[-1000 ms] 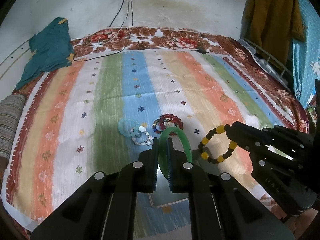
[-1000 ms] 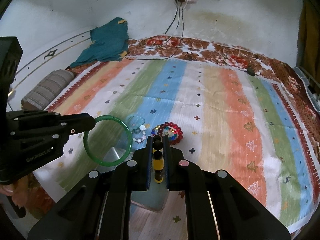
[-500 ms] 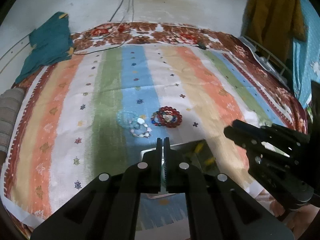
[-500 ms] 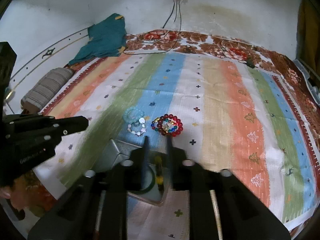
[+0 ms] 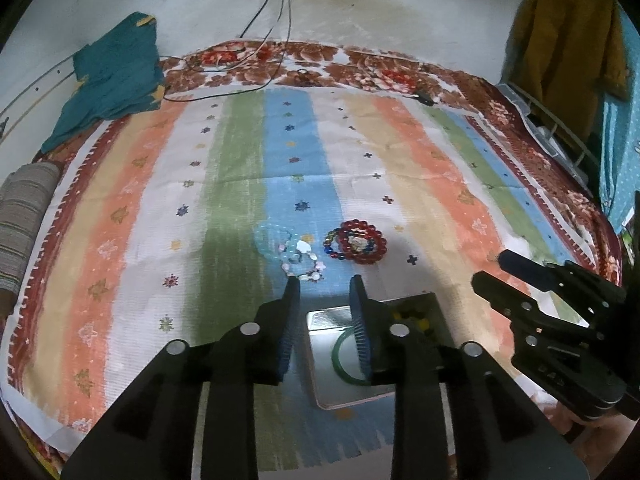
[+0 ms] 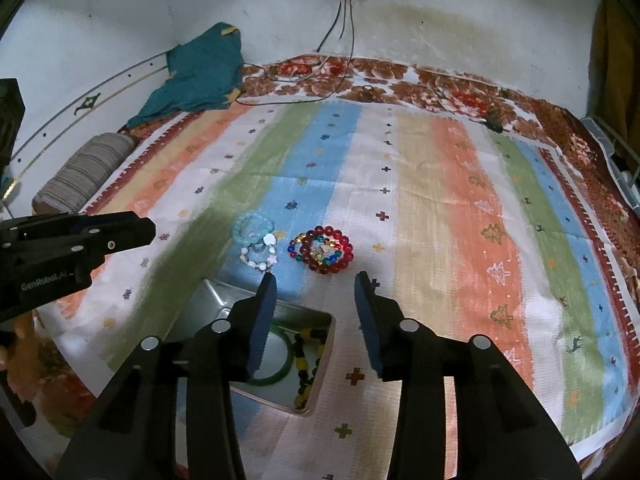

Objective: Organize jewelry
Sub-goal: 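Withdraw both open tools from the tin toward the remaining bracelets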

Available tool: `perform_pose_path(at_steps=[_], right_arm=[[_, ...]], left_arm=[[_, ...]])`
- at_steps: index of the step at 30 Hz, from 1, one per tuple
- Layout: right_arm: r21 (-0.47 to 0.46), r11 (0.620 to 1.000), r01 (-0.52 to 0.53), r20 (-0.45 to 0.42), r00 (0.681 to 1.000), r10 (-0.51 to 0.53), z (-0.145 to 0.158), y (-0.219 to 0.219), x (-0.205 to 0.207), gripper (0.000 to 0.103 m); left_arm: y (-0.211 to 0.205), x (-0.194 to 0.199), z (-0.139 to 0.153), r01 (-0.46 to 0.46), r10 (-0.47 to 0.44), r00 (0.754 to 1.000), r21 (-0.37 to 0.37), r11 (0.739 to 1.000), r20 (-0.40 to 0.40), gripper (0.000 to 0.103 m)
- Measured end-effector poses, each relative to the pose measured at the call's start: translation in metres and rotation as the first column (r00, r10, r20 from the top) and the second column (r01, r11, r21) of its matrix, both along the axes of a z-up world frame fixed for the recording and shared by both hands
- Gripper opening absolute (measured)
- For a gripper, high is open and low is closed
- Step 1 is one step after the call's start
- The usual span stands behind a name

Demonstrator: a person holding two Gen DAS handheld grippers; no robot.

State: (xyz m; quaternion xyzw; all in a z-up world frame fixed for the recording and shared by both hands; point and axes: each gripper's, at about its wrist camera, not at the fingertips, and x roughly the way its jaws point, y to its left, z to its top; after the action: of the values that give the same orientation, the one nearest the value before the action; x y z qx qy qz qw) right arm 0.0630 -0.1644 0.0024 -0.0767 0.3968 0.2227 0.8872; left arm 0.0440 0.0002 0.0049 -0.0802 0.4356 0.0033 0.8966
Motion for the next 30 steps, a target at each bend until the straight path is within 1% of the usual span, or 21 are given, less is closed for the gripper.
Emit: perform_pose_path(at_steps=[2, 3, 4, 9, 10, 11, 14, 18, 20, 24, 30], right_arm=[[-0.005, 1.0, 0.002, -0.008, 1.0, -0.002, -0.002, 0.0, 0.003, 0.042], [-0.007, 1.0, 0.003, -0.011, 1.0, -0.003, -0.003, 0.0, 0.004, 0.042], [-0.008, 1.0, 0.004, -0.014, 1.0, -0.004, -0.004, 0.0, 0.005, 0.044], [-0.017, 1.0, 0.012, -0.026, 1.0, -0.013, -0.008, -0.002, 0.013, 0.05], [-0.017, 1.0, 0.013, -0.026, 1.0, -0.014, -0.008, -0.002, 0.014, 0.053], [-0.019, 1.0, 0.015, -0.025, 1.0, -0.016, -0.009, -0.003, 0.015, 0.056], [-0.025, 0.999, 0.024, -0.018, 1.0, -0.025, -0.009, -0.003, 0.018, 0.058], [-0.026, 0.999, 0.039, -0.02, 0.999, -0.039, -0.01, -0.006, 0.023, 0.061], [-0.027, 0.999, 0.045, -0.023, 0.999, -0.045, -0.011, -0.006, 0.027, 0.062], [-0.025, 0.998, 0.054, -0.028, 0.998, -0.055, -0.013, -0.006, 0.035, 0.064], [-0.032, 0.997, 0.068, -0.048, 0.996, -0.069, -0.02, -0.006, 0.047, 0.064]], left_arm=[[0.003, 0.003, -0.002, -0.011, 0.011, 1.0, 0.004, 1.0, -0.008, 0.032], [0.004, 0.004, -0.003, -0.018, 0.018, 1.0, 0.007, 1.0, -0.011, 0.036], [0.005, 0.005, -0.003, -0.022, 0.022, 1.0, 0.008, 1.0, -0.013, 0.039], [0.007, 0.013, -0.008, -0.039, 0.039, 0.999, 0.016, 0.999, -0.032, 0.05], [0.007, 0.014, -0.009, -0.041, 0.041, 0.999, 0.021, 0.999, -0.034, 0.052], [0.007, 0.017, -0.01, -0.043, 0.044, 0.998, 0.028, 0.999, -0.04, 0.053], [0.008, 0.023, -0.013, -0.047, 0.049, 0.997, 0.041, 0.998, -0.052, 0.056], [0.009, 0.029, -0.014, -0.054, 0.058, 0.997, 0.059, 0.997, -0.056, 0.062], [0.01, 0.031, -0.013, -0.055, 0.058, 0.997, 0.066, 0.996, -0.054, 0.063], [0.013, 0.039, -0.014, -0.068, 0.072, 0.996, 0.073, 0.995, -0.056, 0.069], [0.017, 0.054, -0.022, -0.078, 0.086, 0.992, 0.095, 0.992, -0.088, 0.072]])
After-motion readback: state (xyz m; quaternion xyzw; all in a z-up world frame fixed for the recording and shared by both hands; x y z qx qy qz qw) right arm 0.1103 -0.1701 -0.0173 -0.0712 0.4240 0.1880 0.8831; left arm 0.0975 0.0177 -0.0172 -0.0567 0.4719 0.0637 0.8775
